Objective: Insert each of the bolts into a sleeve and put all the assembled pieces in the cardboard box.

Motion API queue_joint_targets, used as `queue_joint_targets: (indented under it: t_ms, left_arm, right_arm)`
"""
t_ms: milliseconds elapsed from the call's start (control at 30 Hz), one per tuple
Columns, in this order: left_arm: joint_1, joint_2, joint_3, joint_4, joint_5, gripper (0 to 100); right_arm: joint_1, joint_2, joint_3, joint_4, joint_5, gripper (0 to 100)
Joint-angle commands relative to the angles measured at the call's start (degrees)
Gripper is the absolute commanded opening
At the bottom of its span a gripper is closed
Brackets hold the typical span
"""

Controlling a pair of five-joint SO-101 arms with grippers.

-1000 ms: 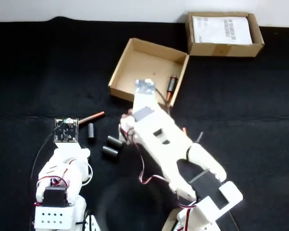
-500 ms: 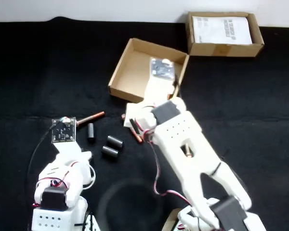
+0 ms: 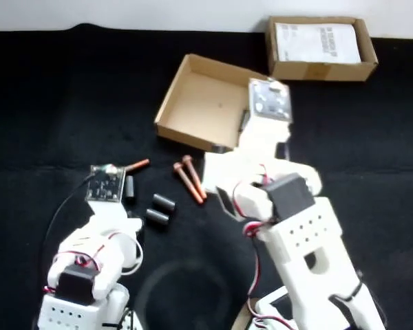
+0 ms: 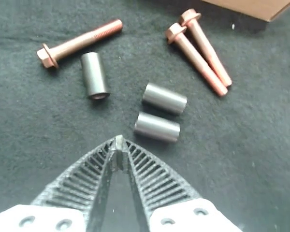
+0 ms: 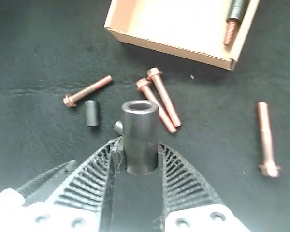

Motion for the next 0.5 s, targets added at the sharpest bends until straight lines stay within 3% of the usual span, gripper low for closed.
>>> queue_joint_targets:
  t_ms: [0, 233, 467]
  left_arm:
    - [0.92, 15.52, -14.29, 0.62, -0.44, 1]
    - [2.42, 40.22, -33.36, 0.62, -0.79, 1]
    - [16.40, 52.26, -44.00, 5.19, -8.35, 1]
  right_arm:
    - [1.45, -5.67, 1.45, 1.27, 0.79, 0.6]
    - [3.12, -17.63, 10.15, 0.92, 0.88, 0.6]
    - [19.65, -30.29, 19.21, -4.35, 8.53, 0.6]
